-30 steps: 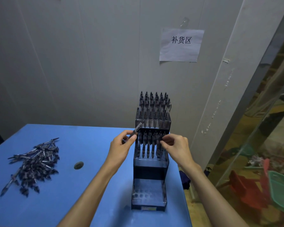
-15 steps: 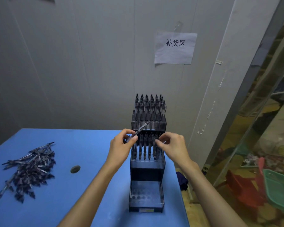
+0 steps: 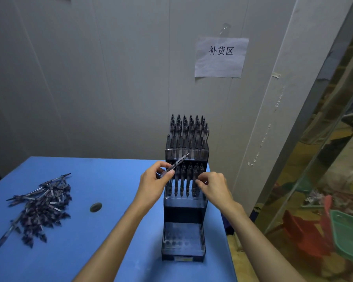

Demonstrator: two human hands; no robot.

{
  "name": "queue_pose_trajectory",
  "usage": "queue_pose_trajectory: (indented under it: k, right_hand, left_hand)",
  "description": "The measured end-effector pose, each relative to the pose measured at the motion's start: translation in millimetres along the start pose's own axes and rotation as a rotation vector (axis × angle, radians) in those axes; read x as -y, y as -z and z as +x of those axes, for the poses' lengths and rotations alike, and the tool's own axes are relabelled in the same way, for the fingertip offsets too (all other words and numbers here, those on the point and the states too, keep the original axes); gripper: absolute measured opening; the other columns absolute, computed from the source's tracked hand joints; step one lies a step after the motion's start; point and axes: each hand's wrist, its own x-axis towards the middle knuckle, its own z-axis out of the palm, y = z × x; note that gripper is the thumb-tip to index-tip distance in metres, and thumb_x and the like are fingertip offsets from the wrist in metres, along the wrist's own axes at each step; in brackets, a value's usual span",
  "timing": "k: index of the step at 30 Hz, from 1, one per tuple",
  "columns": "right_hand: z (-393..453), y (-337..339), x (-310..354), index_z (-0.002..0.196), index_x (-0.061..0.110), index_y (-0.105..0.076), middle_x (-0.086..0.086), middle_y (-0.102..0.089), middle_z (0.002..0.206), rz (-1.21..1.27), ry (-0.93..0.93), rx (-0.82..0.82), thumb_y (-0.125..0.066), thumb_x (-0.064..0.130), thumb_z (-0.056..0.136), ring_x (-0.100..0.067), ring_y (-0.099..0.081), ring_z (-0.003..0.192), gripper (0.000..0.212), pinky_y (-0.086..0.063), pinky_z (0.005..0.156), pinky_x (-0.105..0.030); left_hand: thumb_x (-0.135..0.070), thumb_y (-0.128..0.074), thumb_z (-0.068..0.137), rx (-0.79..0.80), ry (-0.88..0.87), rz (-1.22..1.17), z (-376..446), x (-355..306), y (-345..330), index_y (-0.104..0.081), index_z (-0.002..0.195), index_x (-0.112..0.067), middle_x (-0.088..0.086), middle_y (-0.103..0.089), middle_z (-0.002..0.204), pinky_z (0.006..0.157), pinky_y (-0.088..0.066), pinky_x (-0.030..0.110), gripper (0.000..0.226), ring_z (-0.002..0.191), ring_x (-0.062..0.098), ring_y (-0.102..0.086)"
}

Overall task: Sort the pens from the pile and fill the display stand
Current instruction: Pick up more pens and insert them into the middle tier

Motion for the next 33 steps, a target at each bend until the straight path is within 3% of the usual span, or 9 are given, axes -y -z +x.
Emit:
queue_pose_trajectory:
  k: [5,9,12,17,23,25,28,33]
  right_hand:
    - [-2.9,4.8,0.6,0.095,0.015,-0.079,0.006,-0.074,0.084,0.021,-0.004,-0.022,-0.07,0.023,0.092,-0.004,-0.067,0.076,0.013,-0.06,0.078,-0.027]
    - [-4.9,23.2,15.5,0.084,0.017,-0.075,0.011,-0.069,0.074,0.093,0.138,-0.294,-0.071,0.016,0.088,0.0,-0.062,0.065,0.006,-0.057,0.067,-0.023]
    - [-1.4,36.5,30.7,0.09,0.017,-0.074,0.01,-0.066,0.08,0.134,0.269,-0.378,-0.073,0.017,0.087,-0.002,-0.06,0.072,0.003,-0.053,0.069,-0.019]
    - [4.6,41.2,47.1,0.108,0.021,-0.076,0.01,-0.065,0.094,0.005,0.417,-0.187,-0.078,0.03,0.084,-0.01,-0.048,0.094,0.026,-0.042,0.082,-0.022]
    - [4.8,36.1,41.1,0.11,0.024,-0.075,0.011,-0.065,0.095,0.001,0.45,-0.091,-0.073,0.028,0.089,-0.006,-0.047,0.09,0.021,-0.038,0.078,-0.017]
    - [4.8,35.4,38.9,0.107,0.024,-0.075,0.013,-0.064,0.094,0.006,0.447,-0.076,-0.072,0.028,0.09,-0.006,-0.048,0.089,0.018,-0.037,0.077,-0.016]
    - [6.2,34.8,32.8,0.102,0.023,-0.073,0.013,-0.062,0.091,0.02,0.407,-0.066,-0.071,0.025,0.091,-0.004,-0.052,0.087,0.011,-0.04,0.077,-0.016]
    - [5.7,37.2,17.4,0.095,0.016,-0.07,0.009,-0.068,0.087,0.272,0.148,-0.147,-0.074,0.015,0.088,0.0,-0.064,0.08,0.008,-0.051,0.072,-0.014]
  left_hand:
    - [-0.028,-0.068,0.096,0.0,-0.02,0.004,-0.3,-3.8,-0.2,-0.07,0.099,-0.032,-0.008,-0.065,0.086,0.062,-0.045,0.012,0.005,0.066,-0.002,-0.055]
    - [-0.02,-0.069,0.095,0.004,-0.016,0.047,3.7,-6.0,-0.6,-0.072,0.103,-0.025,-0.008,-0.068,0.093,0.067,-0.047,0.009,0.01,0.082,0.002,-0.063]
    - [-0.02,-0.074,0.091,0.004,-0.04,0.106,7.3,-9.0,-2.7,-0.072,0.099,-0.023,-0.008,-0.072,0.091,0.067,-0.047,0.009,0.008,0.082,0.0,-0.065]
    - [-0.021,-0.08,0.086,0.028,-0.127,0.147,9.0,-21.1,-8.3,-0.076,0.098,-0.019,-0.011,-0.074,0.091,0.07,-0.047,0.005,0.013,0.084,-0.009,-0.066]
    - [-0.025,-0.086,0.079,0.08,-0.133,0.076,6.5,-28.3,-3.7,-0.08,0.098,-0.02,-0.011,-0.078,0.087,0.08,-0.057,0.016,0.021,0.085,-0.001,-0.072]
    - [-0.027,-0.086,0.079,0.094,-0.141,0.101,6.6,-28.6,-2.7,-0.08,0.099,-0.021,-0.012,-0.077,0.088,0.078,-0.055,0.014,0.022,0.085,-0.002,-0.072]
    - [-0.032,-0.083,0.083,0.042,-0.171,0.283,7.6,-25.7,-0.5,-0.076,0.103,-0.027,-0.017,-0.074,0.09,0.068,-0.044,0.006,0.022,0.083,-0.003,-0.065]
    - [-0.044,-0.067,0.091,-0.088,-0.348,0.69,5.1,-11.1,14.8,-0.066,0.122,-0.03,-0.014,-0.064,0.121,0.094,-0.042,0.032,0.033,0.111,0.01,-0.055]
